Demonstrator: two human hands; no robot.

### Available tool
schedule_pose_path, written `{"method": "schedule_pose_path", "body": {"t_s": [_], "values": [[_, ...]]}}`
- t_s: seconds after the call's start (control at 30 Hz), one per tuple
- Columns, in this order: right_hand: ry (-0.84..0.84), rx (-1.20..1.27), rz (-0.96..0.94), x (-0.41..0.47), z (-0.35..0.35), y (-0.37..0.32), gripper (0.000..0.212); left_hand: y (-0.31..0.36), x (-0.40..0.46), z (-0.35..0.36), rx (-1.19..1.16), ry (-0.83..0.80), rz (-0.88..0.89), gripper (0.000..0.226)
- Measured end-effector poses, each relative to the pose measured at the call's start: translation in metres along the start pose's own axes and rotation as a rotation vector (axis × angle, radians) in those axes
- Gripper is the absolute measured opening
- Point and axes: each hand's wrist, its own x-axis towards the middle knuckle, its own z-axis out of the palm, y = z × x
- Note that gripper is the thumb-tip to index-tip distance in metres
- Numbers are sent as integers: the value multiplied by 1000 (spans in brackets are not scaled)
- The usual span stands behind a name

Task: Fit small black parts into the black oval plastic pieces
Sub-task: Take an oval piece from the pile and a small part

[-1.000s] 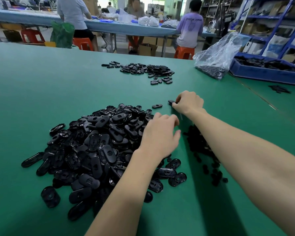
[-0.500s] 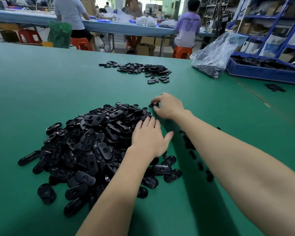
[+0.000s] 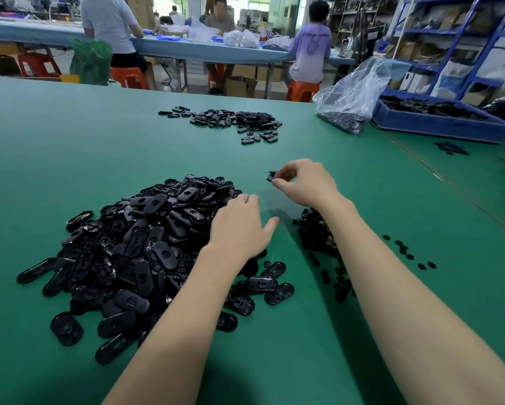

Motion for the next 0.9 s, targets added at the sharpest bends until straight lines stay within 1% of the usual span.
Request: {"method": "schedule_pose_path", "body": {"t_s": [0.07,0.17,0.27,0.3,0.37,0.43,0.53,0.63,0.73,0.9], "values": [[-28,85,15,-16,-9,11,16,4,0,-3,-92,66,33,55],[-78,246,-26,-35,-17,20,21,13,2,-5,-355,114,77,46],[-121,324,-52,-44,-21,24,25,19,1,-3,-650,87,20,26],[-147,329,-62,-45,-22,24,24,20,1,-2,-718,83,-14,21],[-182,337,-72,-47,-25,24,21,20,0,-1,-815,94,-74,17],[-166,289,-59,-48,-28,25,18,19,0,-2,-875,115,-118,17],[-108,10,3,-50,-30,27,11,16,1,-2,-937,127,-166,19],[-156,-149,67,-54,-24,29,8,13,1,0,-994,121,-201,23],[-136,-205,83,-55,-16,27,8,11,2,2,-1044,109,-208,26],[-106,-219,61,-54,-11,24,3,9,4,3,-1086,120,-222,25]]}}
